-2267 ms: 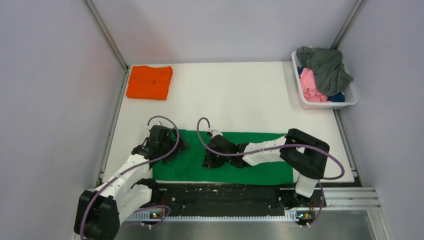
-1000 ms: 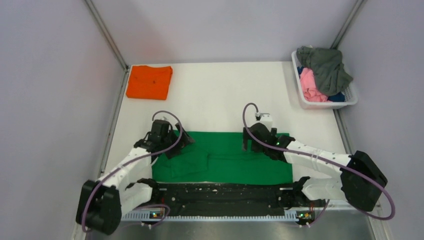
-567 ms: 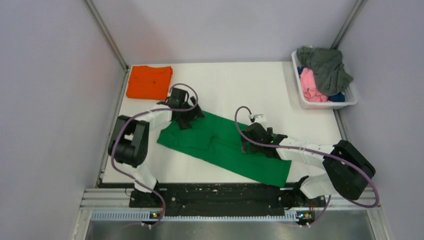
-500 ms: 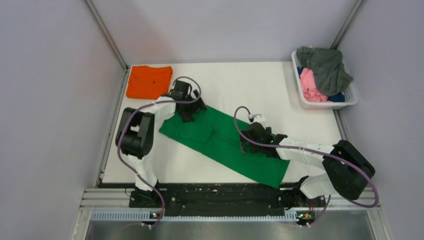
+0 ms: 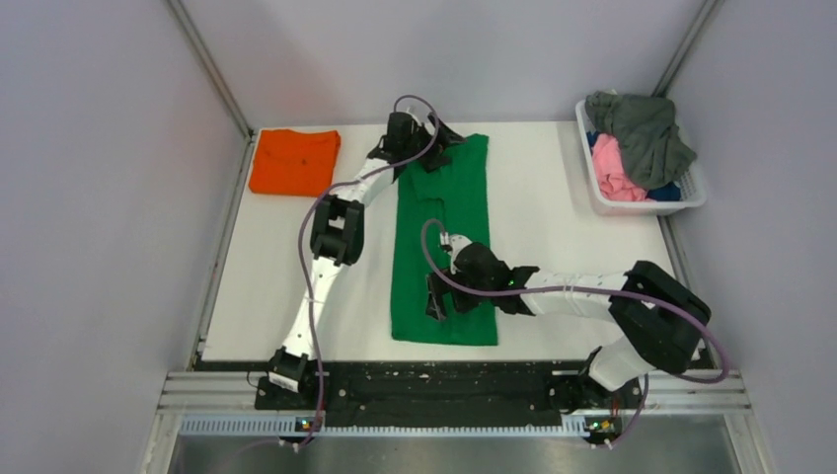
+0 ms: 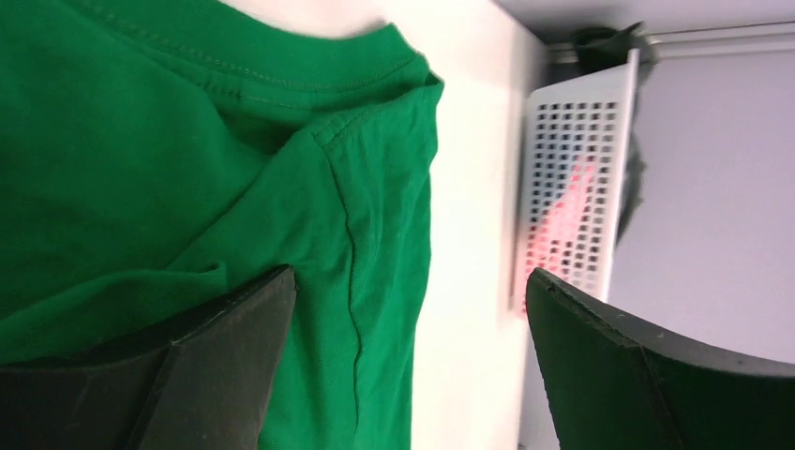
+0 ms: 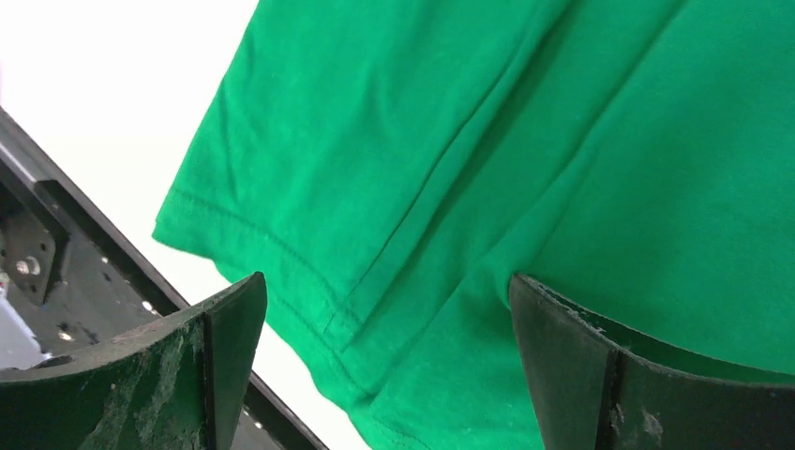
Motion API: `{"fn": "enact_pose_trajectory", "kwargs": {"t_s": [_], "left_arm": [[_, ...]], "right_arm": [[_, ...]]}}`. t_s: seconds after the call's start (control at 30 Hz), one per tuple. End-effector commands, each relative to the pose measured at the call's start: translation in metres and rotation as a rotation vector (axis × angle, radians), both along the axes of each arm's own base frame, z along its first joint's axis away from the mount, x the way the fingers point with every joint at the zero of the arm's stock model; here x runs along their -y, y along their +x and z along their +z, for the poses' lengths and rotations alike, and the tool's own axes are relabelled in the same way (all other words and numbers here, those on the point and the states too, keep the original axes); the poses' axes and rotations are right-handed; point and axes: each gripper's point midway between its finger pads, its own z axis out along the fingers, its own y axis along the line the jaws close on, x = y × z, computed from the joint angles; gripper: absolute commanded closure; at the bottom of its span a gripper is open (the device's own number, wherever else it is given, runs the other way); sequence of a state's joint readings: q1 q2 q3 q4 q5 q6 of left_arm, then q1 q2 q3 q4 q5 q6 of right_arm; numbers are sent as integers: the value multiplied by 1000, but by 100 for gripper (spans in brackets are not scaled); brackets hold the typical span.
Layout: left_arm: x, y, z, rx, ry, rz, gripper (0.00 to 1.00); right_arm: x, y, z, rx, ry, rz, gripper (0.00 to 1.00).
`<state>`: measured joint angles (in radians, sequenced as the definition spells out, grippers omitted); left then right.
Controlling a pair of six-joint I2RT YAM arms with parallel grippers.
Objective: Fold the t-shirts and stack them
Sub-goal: Rotate the tshirt 90 degrees, then grab the bottom of the folded rectangular tshirt with both arms
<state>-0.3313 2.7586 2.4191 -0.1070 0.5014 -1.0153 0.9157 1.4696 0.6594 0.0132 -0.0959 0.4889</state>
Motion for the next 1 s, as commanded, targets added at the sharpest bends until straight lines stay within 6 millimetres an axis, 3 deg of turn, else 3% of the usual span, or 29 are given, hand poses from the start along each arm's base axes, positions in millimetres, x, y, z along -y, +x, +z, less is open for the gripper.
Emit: {"fn": "enact_pose_trajectory", "kwargs": {"t_s": [0.0, 0.13, 0.23, 0.37, 0.5, 0.6, 0.67, 0.77, 0.87, 0.97], "left_arm": [[20, 17, -18, 27, -114, 61, 1], [15, 25, -15, 61, -74, 115, 1], [13, 26, 6, 81, -62, 120, 1], [3, 17, 65, 136, 12, 146, 1], [-9, -11, 139, 209, 68, 118, 1], [-21, -56, 172, 202, 154, 59, 1], [-36, -97, 170, 155, 254, 46, 1], [-56, -175, 145, 98, 387, 40, 1], [-73, -253, 107, 77, 484, 41, 1], [-95, -317, 67, -3, 513, 29, 1]], "right_arm": [[-36, 0, 17, -42, 89, 52, 1], [-36, 7, 30, -6, 102, 20, 1], [-30, 15, 46, 44, 116, -32, 1], [-14, 18, 70, 88, 124, -99, 1], [22, 21, 77, 132, 49, -214, 1], [53, 16, 73, 126, -12, -306, 1], [74, 13, 70, 110, -37, -386, 1], [92, 3, 66, 85, -7, -459, 1], [103, -9, 47, 48, 8, -478, 1], [107, -17, 40, 31, 13, -452, 2]]}}
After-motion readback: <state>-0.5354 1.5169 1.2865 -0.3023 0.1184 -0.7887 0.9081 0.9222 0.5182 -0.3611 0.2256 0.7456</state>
